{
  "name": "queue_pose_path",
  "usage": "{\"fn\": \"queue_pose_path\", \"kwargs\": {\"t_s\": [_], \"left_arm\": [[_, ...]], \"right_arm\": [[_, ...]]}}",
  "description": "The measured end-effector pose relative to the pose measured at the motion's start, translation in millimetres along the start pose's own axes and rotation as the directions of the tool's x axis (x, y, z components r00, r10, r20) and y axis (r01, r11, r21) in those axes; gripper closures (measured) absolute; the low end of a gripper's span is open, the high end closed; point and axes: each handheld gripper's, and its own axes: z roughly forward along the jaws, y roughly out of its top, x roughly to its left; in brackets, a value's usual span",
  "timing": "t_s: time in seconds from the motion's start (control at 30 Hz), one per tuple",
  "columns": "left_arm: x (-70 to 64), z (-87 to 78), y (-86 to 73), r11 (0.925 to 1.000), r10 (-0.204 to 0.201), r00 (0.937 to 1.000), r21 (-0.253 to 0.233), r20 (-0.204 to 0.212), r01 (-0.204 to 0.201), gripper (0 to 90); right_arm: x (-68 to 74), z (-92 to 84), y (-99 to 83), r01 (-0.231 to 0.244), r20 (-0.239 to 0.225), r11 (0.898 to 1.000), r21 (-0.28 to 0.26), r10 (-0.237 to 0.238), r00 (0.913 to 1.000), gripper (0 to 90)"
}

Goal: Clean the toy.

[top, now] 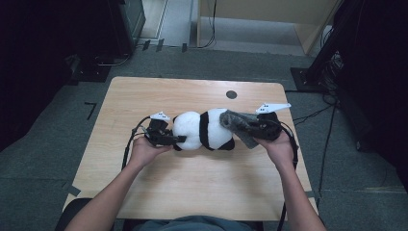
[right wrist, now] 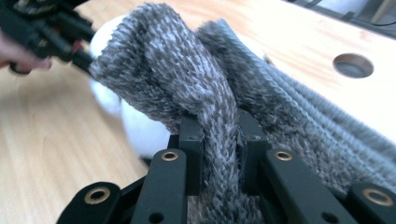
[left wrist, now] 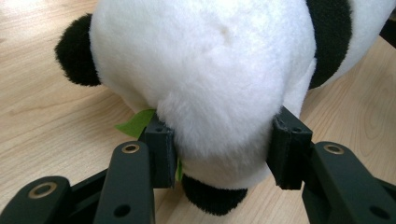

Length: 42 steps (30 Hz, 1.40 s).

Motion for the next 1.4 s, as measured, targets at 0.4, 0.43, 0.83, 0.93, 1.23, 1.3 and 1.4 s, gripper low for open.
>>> {"fn": "queue_pose_path", "kwargs": {"t_s": [0.4,0.43,0.83,0.93,1.23,1.3,1.4], "left_arm": [[7.9,-5.2,1.1,0.9997,-0.026,0.9997,-0.003,-0.003,0.026,52.3],[7.8,-5.2,1.1,0.9997,-0.025,0.9997,-0.004,-0.003,0.025,52.2],[7.8,-6.0,0.8,0.9996,-0.028,0.9996,-0.004,-0.001,0.028,51.9],[8.3,-6.7,0.4,0.9995,-0.031,0.9995,-0.002,0.002,0.031,51.6],[8.3,-6.8,-0.4,0.9995,-0.031,0.9995,-0.003,0.003,0.031,51.5],[8.2,-6.8,-0.6,0.9995,-0.031,0.9995,-0.004,0.002,0.031,51.5],[7.9,-6.8,-0.7,0.9995,-0.031,0.9995,-0.006,0.001,0.031,51.5]], "right_arm": [[-0.9,27.7,0.0,-0.042,-0.002,0.999,0.016,0.042,0.9991,76.6],[-2.0,28.2,-1.9,-0.050,-0.009,0.999,0.013,0.050,0.9987,76.6],[-5.6,25.9,-9.8,-0.051,0.023,0.998,0.024,0.050,0.9985,76.2],[-7.7,20.8,-10.9,-0.053,0.041,0.998,0.028,0.052,0.9978,76.2],[-15.1,8.6,-14.6,-0.082,0.078,0.997,0.010,0.081,0.9937,76.2],[-17.7,4.8,-15.3,-0.084,0.089,0.996,0.004,0.084,0.9925,76.3],[-23.6,-0.3,-18.6,-0.111,0.103,0.994,-0.003,0.110,0.9886,76.3]]}}
